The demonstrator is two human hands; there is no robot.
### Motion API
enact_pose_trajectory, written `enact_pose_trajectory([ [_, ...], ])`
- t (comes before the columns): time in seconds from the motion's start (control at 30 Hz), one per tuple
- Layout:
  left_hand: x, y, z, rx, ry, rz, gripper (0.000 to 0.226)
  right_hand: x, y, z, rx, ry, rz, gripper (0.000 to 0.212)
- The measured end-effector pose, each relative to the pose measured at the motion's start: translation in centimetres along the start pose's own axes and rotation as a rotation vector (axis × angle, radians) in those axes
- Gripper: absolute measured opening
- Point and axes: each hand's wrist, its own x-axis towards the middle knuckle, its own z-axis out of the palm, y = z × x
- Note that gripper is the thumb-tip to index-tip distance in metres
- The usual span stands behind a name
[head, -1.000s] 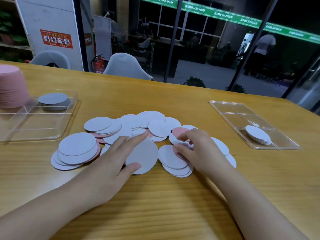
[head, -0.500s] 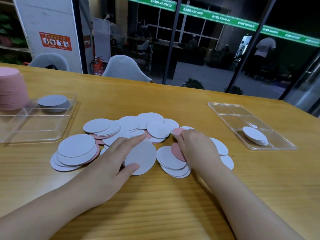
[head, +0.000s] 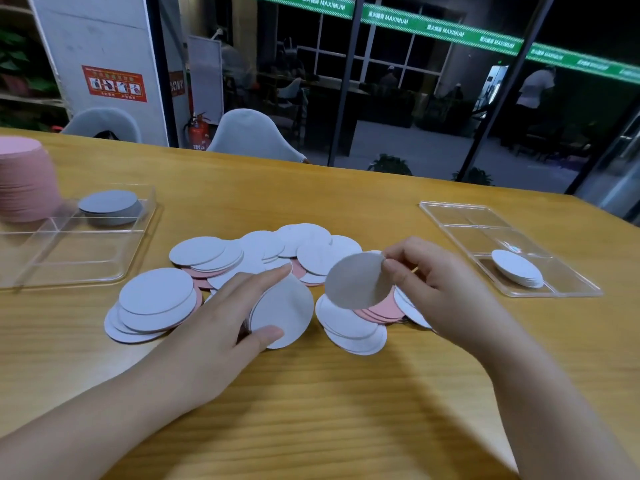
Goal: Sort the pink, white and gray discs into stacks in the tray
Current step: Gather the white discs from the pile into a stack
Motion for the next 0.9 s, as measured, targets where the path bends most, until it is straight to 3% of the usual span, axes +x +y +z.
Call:
enact_pose_trajectory([
  [0.13, 0.2, -0.1, 0.0, -0.01, -0.01, -0.007, 0.076, -0.1, 0.2, 2.1, 0.03, -0.087, 0.035, 0.017],
  [0.33, 0.2, -0.2, 0.1, -0.011, -0.007, -0.009, 0.064, -0.3, -0.7, 4.5, 0.171, -0.137, 0.049, 0.013],
  [0.43, 0.0, 0.1, 0.0, 0.004, -0.003, 0.022, 0.057, -0.1, -0.3, 4.6, 0.105, -0.144, 0.021, 0.004],
  [0.53, -0.1, 0.2, 0.0, 0.005, 0.0, 0.03, 0.06, 0.4, 1.1, 3.9, -0.118, -0.145, -0.01, 0.036],
  [0.63, 0.0, 0.0, -0.1, -0.001, 0.002, 0.024, 0.061, 0.4, 1.7, 3.5, -0.178, -0.294, 0.038, 0.072],
  [0.73, 0.0, -0.1, -0.2, 0.0, 0.011, 0.011, 0.061, 0.3, 1.3, 3.2, -0.157, -0.395, 0.107, 0.077],
  [0.9, 0.1, -0.1, -0.3, 0.016, 0.005, 0.0, 0.059, 0.8, 1.3, 3.1, -0.219, -0.452, 0.124, 0.06],
])
